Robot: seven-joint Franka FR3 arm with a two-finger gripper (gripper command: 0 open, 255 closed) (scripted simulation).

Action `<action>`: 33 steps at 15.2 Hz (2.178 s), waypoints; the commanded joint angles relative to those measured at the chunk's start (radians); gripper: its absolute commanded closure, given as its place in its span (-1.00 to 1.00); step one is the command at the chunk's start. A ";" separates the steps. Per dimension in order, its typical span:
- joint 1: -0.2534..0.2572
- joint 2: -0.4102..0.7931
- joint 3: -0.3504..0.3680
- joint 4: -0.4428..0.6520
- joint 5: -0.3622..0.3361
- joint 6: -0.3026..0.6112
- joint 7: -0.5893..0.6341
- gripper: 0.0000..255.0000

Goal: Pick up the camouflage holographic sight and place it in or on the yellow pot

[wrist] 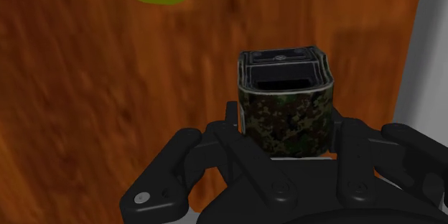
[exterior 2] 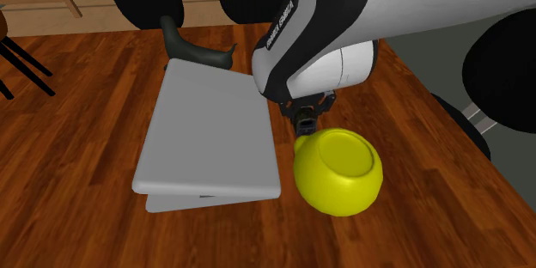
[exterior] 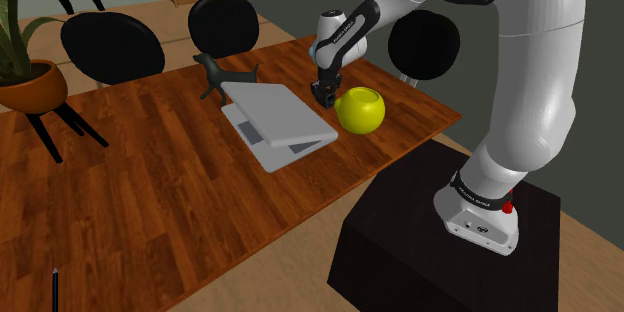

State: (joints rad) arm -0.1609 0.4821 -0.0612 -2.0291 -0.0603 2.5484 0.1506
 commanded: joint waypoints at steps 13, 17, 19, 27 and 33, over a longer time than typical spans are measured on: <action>0.003 -0.135 -0.001 0.011 0.000 -0.146 -0.007 1.00; 0.003 -0.170 -0.001 0.022 0.000 -0.191 -0.009 1.00; 0.004 -0.186 -0.001 0.029 0.000 -0.214 -0.011 1.00; 0.005 -0.244 -0.001 0.064 0.000 -0.307 -0.015 1.00; 0.005 -0.281 -0.001 0.099 0.000 -0.379 -0.018 1.00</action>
State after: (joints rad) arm -0.1560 0.2061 -0.0628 -1.9383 -0.0600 2.1826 0.1319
